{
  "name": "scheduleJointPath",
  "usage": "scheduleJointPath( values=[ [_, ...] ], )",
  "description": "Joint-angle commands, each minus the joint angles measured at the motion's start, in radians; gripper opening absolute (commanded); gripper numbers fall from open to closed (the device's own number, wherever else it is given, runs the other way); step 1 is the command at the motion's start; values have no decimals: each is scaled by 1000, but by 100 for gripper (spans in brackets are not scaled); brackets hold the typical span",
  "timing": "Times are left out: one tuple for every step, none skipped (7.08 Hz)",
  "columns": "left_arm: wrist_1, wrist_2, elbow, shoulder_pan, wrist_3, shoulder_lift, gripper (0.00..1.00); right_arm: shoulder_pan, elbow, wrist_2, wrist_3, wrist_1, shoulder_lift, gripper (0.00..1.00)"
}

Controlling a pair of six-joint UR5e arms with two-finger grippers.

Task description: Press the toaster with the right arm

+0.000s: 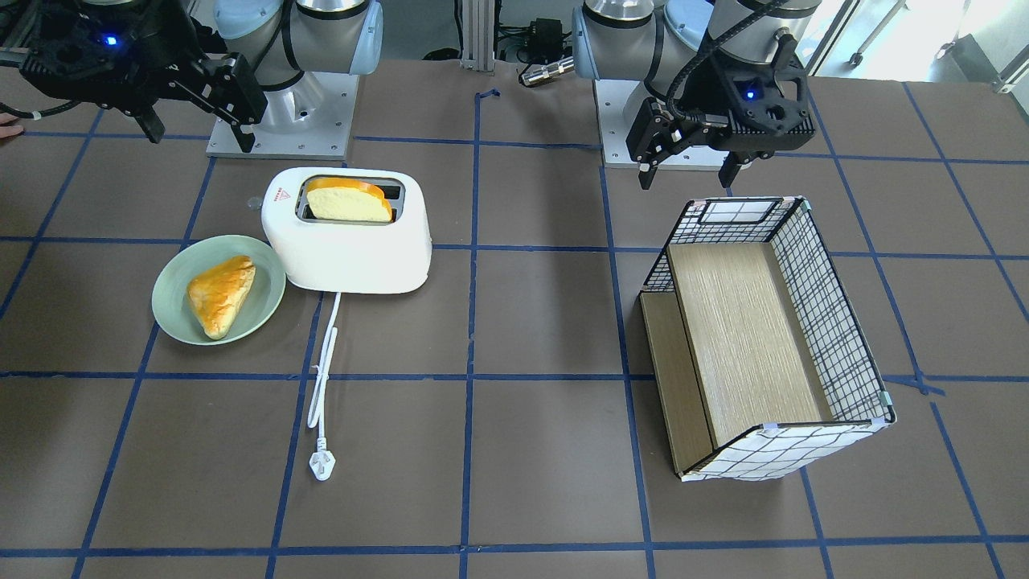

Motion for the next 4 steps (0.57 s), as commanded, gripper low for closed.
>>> scheduleJointPath(
  values=[
    [0, 0, 0, 0, 0, 0, 100, 0, 0, 1, 0, 2, -1, 100],
    [0, 0, -1, 0, 0, 0, 100, 0, 0, 5, 0, 2, -1, 100],
    [0, 0, 0, 0, 0, 0, 100, 0, 0, 5, 0, 3, -1, 100],
    [0, 0, 0, 0, 0, 0, 100, 0, -1, 5, 0, 5, -2, 100]
  ],
)
